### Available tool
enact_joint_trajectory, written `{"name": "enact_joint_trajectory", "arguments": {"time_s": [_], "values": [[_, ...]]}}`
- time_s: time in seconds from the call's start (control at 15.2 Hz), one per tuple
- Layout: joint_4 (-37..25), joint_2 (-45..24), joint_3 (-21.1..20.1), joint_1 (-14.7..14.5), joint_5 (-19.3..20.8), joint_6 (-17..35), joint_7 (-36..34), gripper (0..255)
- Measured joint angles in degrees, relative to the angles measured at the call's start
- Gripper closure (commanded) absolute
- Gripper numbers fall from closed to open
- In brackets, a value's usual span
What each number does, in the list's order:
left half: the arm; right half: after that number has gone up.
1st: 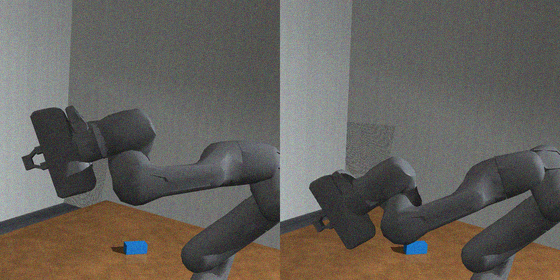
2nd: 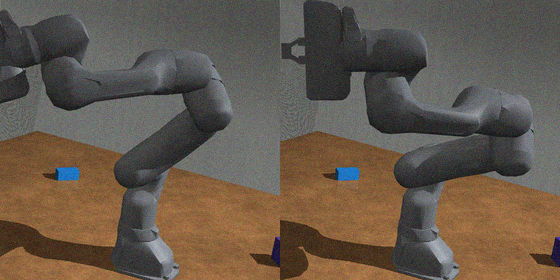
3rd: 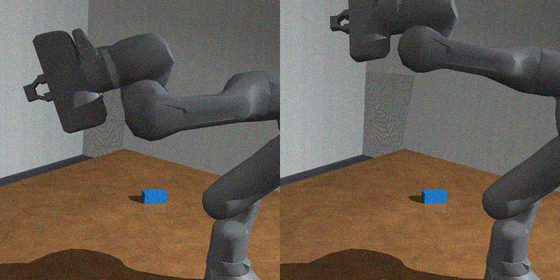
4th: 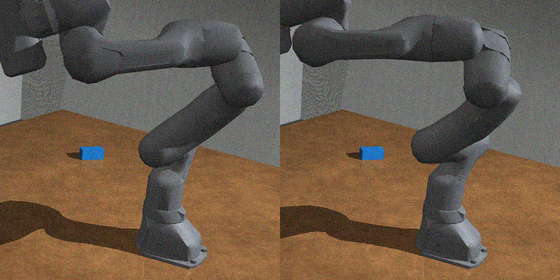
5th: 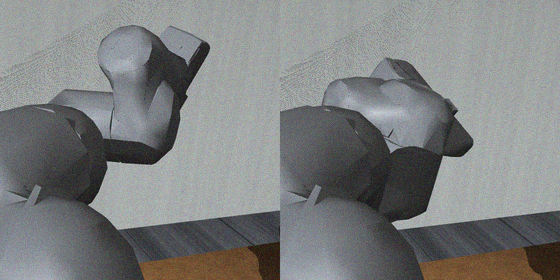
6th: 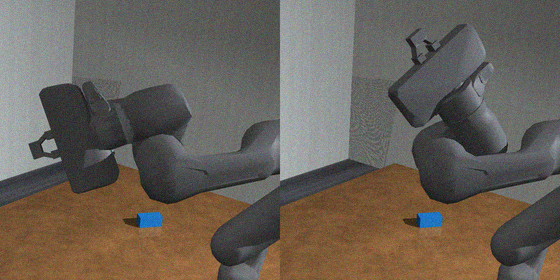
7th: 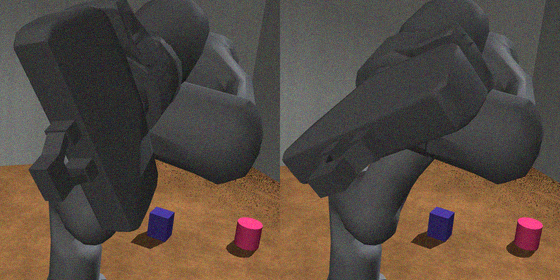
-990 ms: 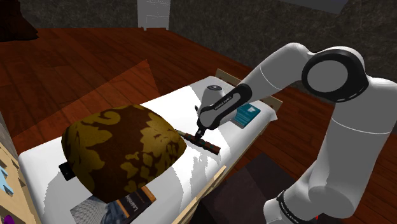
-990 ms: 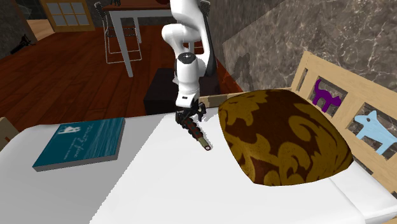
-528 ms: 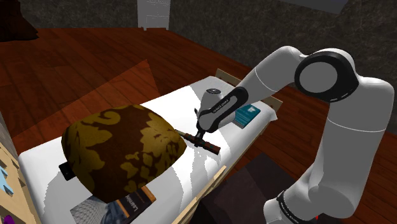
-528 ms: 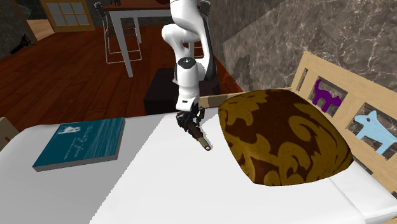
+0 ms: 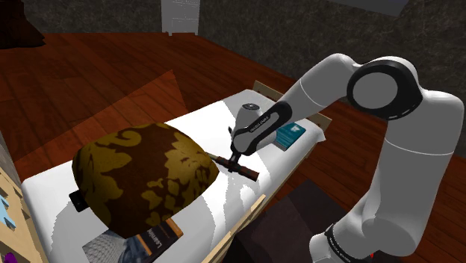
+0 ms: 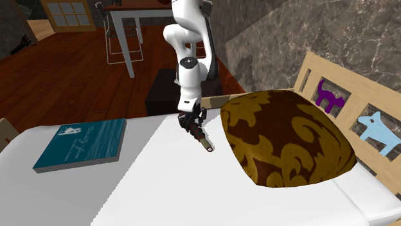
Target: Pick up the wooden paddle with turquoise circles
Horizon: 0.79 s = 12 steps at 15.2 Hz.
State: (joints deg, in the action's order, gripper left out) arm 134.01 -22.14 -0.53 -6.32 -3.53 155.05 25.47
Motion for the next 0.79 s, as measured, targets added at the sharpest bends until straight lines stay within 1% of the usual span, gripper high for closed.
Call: {"name": "enact_joint_trajectory", "arguments": {"time_s": [0.79], "values": [[0.6,8.5,0.3,-0.2,0.5,-7.9,-0.6,255]]}}
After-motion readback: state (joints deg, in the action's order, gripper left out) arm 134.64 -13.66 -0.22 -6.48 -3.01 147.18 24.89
